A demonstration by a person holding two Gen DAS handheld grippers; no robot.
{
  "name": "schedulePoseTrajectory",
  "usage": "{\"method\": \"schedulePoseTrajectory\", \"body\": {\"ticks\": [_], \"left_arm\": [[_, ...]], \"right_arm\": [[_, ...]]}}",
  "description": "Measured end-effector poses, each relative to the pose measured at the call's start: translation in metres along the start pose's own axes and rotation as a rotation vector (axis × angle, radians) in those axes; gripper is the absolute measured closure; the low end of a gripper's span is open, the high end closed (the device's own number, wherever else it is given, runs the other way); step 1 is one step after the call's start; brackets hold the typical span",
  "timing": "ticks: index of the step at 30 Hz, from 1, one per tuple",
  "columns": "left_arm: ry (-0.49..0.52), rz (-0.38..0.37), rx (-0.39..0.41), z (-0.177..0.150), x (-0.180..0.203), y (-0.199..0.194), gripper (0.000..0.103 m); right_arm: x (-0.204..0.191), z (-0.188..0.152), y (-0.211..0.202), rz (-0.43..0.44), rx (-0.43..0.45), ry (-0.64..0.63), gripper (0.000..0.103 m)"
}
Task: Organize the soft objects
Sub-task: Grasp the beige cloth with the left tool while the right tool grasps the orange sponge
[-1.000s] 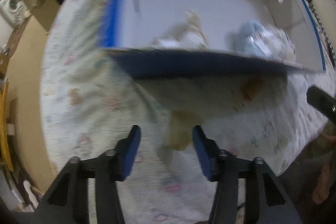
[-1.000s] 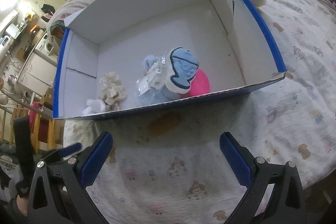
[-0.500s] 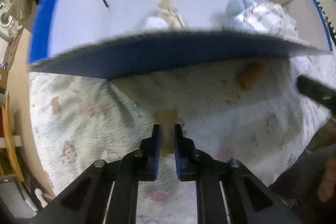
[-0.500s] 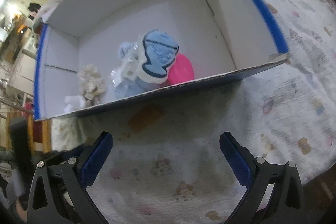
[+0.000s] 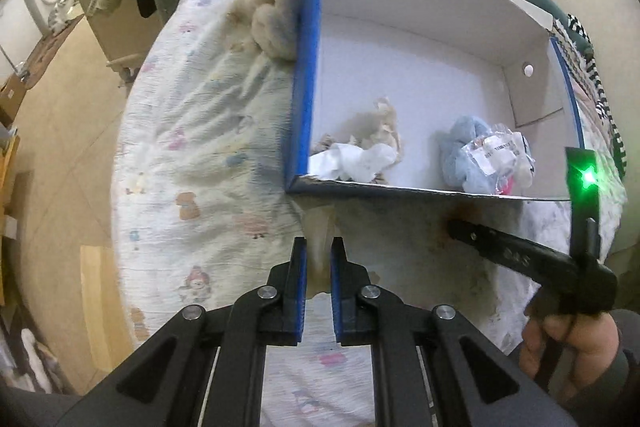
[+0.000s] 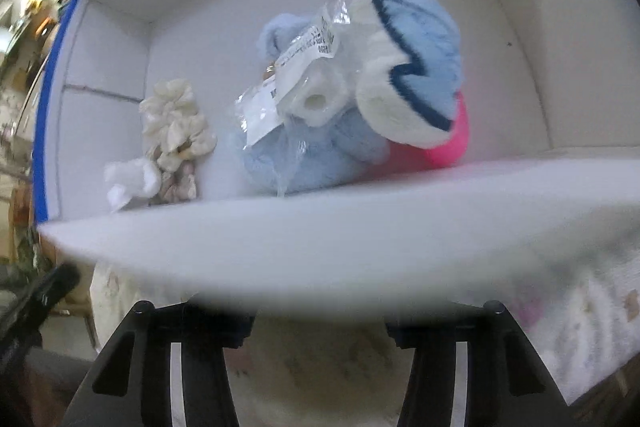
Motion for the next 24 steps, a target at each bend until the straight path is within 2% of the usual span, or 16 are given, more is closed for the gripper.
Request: {"method": "schedulePoseTrajectory", "body": {"ticks": [2, 4, 6, 10, 14, 20, 24], "left_arm": [[-0.012, 0.002, 0.004, -0.001, -0.003, -0.003, 0.093], [-0.016, 0.001, 0.012, -0.004, -0.005, -0.001, 0.093], [-0.022, 0.002, 0.020, -0.007, -0.006, 0.000, 0.093], [-0.031, 0.000, 0.025, -0.005, -0.007, -0.001, 0.093], [-0.035, 0.001, 0.023, -0.004, -0.005, -0.002, 0.093], [-0.010, 0.015, 0.044, -0.007, 0.001, -0.005, 0.093], [-0.004, 0.024, 0.058, -0.010, 0.005, -0.011, 0.093]], "right_arm": [[-0.001, 0.003, 0.002, -0.017, 0.034, 0.009, 0.053], [-0.001, 0.005, 0.003, -0.030, 0.054, 0.005, 0.070], [-0.003, 0.006, 0.004, -0.041, 0.059, -0.004, 0.095], [0.001, -0.001, -0.008, 0.006, 0.076, 0.011, 0.096], [-0.003, -0.014, -0.028, 0.033, 0.095, -0.025, 0.096], [-0.022, -0.046, -0.060, 0.079, 0.150, -0.095, 0.096], [-0.027, -0.054, -0.071, 0.101, 0.171, -0.094, 0.096]]}}
Point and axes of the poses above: each gripper's, at about its wrist camera, not at the fingertips, and y roughly the way its jaws point, x to its right, z to its top, the point moved 3 cm from there along y, roughly the way its jaws point, and after that the axes turned 10 degrees about z, right-handed, at the moved point
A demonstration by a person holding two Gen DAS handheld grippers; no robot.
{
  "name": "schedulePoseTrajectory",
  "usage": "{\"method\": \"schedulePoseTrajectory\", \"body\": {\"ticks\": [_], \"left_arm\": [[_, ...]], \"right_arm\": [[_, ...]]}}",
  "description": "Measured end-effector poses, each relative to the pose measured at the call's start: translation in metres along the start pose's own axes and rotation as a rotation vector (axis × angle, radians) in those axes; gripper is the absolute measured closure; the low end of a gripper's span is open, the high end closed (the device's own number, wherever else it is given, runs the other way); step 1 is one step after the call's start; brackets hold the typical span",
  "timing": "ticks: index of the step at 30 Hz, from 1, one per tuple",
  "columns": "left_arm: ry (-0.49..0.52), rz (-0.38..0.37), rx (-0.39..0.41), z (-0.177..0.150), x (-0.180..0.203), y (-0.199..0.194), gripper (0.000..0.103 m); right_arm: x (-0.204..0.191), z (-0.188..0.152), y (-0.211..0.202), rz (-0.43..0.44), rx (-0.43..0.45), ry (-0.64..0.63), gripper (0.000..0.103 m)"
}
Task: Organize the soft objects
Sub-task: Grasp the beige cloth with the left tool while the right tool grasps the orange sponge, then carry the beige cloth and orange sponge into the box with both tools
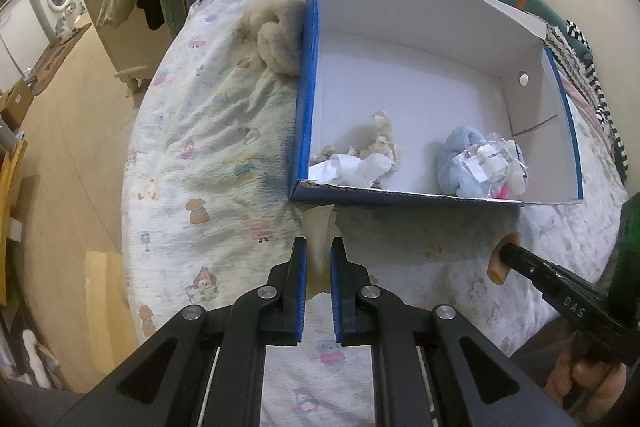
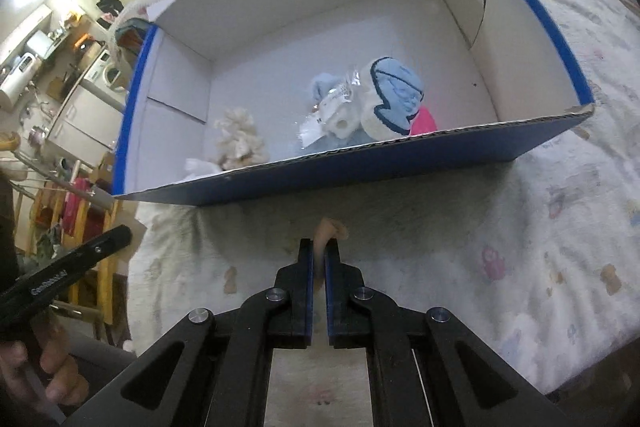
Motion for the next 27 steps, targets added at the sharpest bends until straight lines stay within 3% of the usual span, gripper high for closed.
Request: {"method": "schedulePoseTrajectory", "body": {"ticks": [12, 17, 27], "left_arm": [[0.003, 0.079, 0.043, -0.007, -0.008, -0.005, 0.093], [-0.026, 0.074, 0.096, -0.005, -0.013, -0.023, 0.093], [0.003, 0.048, 0.166, 0.032, 0.008, -0.060, 0.093]], "right_arm": [[0.002, 0.008, -0.002, -0.005, 0.005, -0.011, 0.096], [-0.004, 0.012, -0.022, 0.023, 0.043, -0.020, 0.096], [-0.033, 0.055, -0.064, 0.106, 0.146, -0.035, 0.096]]}}
Point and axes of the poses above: each gripper's, at about its wrist camera, not at the fingertips, and y roughly the way its jaws point, x to its right, z to its top, the point moved 3 cm from there along y, roughly the way its jaws point, and after that the axes turned 10 degrees about z, right-handed, at the moved point
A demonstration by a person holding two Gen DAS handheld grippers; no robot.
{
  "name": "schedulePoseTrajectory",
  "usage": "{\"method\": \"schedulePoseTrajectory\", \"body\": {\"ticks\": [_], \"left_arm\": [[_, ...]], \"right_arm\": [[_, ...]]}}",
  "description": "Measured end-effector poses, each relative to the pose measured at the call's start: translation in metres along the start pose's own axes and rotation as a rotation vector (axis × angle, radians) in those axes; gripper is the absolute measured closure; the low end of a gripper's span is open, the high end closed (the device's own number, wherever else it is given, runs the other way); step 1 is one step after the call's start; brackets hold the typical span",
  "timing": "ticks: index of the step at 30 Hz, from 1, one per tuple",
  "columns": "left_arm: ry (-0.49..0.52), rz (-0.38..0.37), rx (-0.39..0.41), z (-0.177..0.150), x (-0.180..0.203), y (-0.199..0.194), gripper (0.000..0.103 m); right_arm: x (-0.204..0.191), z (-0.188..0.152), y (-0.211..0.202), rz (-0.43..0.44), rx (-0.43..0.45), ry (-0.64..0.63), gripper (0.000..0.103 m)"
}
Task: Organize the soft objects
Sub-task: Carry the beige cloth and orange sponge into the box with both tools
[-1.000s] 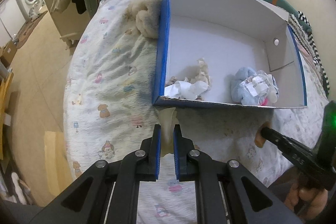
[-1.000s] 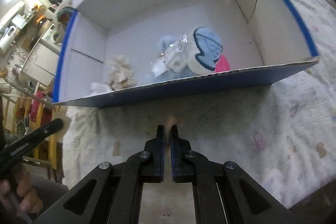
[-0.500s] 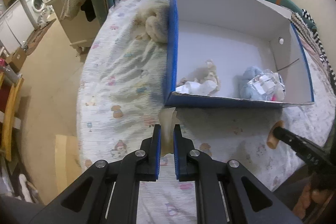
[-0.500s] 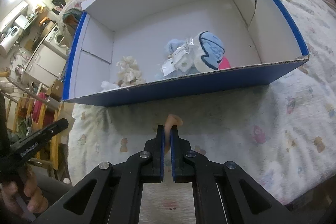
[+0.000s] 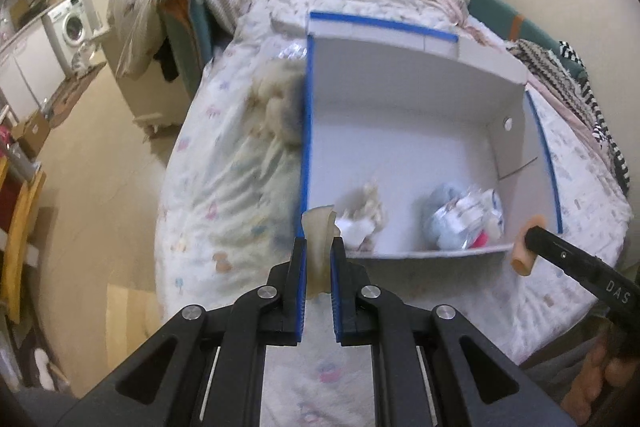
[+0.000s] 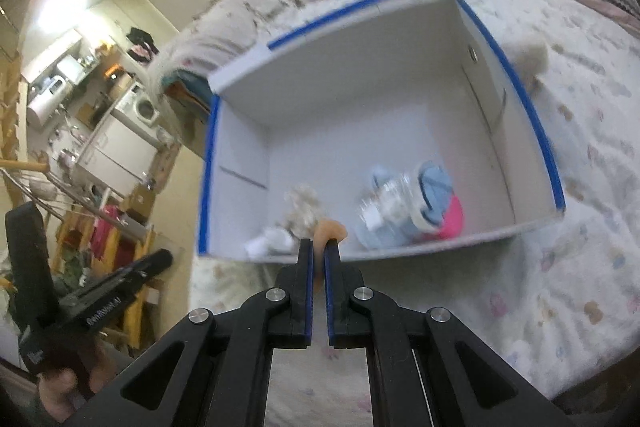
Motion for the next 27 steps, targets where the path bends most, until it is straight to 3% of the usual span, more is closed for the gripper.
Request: {"method": "schedulePoseTrajectory", "body": {"ticks": [9, 15, 27], "left_arm": [[0.020, -0.034, 0.016, 0.046, 0.030, 0.006, 0.093], [0.047, -0.038, 0.020, 0.068, 0.052, 0.024, 0.093], [0.094, -0.038, -0.023, 0.054, 0.082, 0.081, 0.093]], "right_arm": [[-0.013, 0.046, 0.002, 0.005, 0.027, -0.047, 0.096], [0.000, 0.069, 0.014, -0.012, 0.036, -0.044, 0.096], [0.026, 0.057, 0.054, -0.047, -0.042, -0.030, 0.096]]}}
Point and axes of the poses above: each gripper's, at about its wrist camera, not at the fingertips, and y roughly the way its jaws point, x to its right, z to its top, the point moved 3 cm from there along y, roughly the way its jaws point, and after that the axes turned 10 degrees about z, right-handed, at the moved point
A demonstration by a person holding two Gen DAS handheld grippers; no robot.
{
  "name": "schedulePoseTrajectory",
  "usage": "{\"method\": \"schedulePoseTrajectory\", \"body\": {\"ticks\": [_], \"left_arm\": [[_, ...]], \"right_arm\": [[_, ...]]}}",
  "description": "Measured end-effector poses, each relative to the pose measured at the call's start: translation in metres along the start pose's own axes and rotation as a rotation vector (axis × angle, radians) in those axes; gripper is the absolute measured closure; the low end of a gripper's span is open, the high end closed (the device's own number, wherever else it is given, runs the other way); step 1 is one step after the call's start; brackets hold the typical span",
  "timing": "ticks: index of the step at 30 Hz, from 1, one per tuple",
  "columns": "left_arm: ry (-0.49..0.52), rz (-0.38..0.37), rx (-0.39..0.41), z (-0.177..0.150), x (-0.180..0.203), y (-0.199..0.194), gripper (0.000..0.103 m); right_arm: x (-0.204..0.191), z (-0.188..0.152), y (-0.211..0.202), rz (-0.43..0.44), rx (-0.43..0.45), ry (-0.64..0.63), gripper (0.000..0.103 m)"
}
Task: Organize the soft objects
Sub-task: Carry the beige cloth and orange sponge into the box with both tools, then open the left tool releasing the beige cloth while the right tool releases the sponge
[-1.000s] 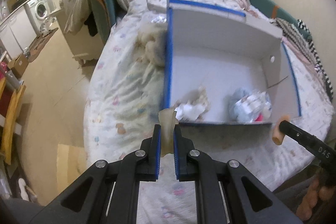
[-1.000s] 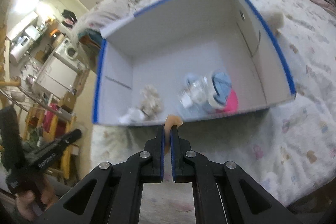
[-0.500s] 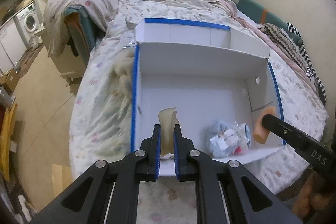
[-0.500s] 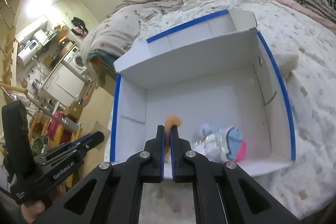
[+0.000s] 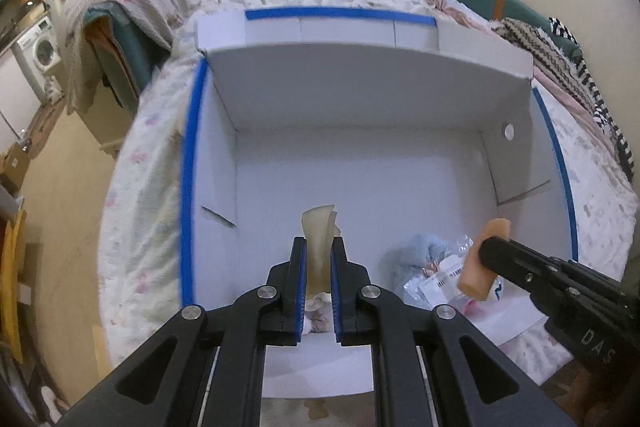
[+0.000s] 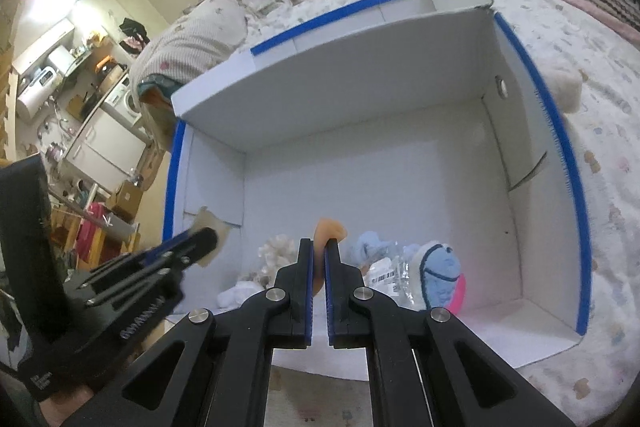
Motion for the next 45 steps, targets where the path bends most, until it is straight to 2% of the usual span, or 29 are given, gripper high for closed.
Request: {"method": "schedulePoseTrajectory", "body": {"ticks": [9, 14, 20, 28, 37, 40, 41, 42, 43, 44, 45], "left_arm": [[0.050, -0.025, -0.030, -0.013, 0.012, 0.017, 0.092], [0.101, -0.011, -0.036, -0.021, 0.020, 0.023, 0.092], [0.096, -0.008, -0.057, -0.024, 0.021, 0.030, 0.092], [0.092, 0.011, -0.048, -0.023, 0.019, 0.030, 0.090], [0.083, 0.009, -0.034, -0.024, 0.013, 0.024, 0.081], [0.075, 0.004, -0.022, -0.024, 0.012, 0.019, 0.067], [0.073, 0.003, -0.016, -0.024, 0.011, 0.017, 0.055], [0.072, 0.003, -0.011, -0.023, 0.011, 0.015, 0.043], [0.068, 0.005, -0.005, -0.022, 0.011, 0.014, 0.038], [0.062, 0.010, 0.004, -0.021, 0.010, 0.012, 0.035], [0.058, 0.013, 0.016, -0.020, 0.009, 0.010, 0.035]], "right_arm": [[0.012, -0.012, 0.022, -0.027, -0.083, -0.023, 0.096], [0.023, -0.019, 0.026, -0.030, -0.118, -0.018, 0.096], [0.031, -0.022, 0.031, -0.032, -0.144, 0.011, 0.096], [0.032, -0.022, 0.030, -0.031, -0.143, 0.023, 0.096], [0.037, -0.020, 0.024, -0.015, -0.116, 0.048, 0.090], [0.039, -0.019, 0.020, -0.016, -0.103, 0.057, 0.084], [0.040, -0.019, 0.019, -0.017, -0.097, 0.062, 0.079], [0.041, -0.019, 0.018, -0.020, -0.090, 0.067, 0.068], [0.042, -0.018, 0.017, -0.023, -0.084, 0.074, 0.061], [0.043, -0.018, 0.017, -0.015, -0.079, 0.079, 0.043], [0.042, -0.018, 0.015, -0.014, -0.071, 0.081, 0.030]]}}
Point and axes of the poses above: each gripper's, at about its wrist camera, not at the fingertips, and y roughly the way its jaws point, x to its right, z to its top, the point moved 3 cm from there along y, roughly the way its jaws point, and after that the axes turned 10 degrees about z, right-handed, at the moved point
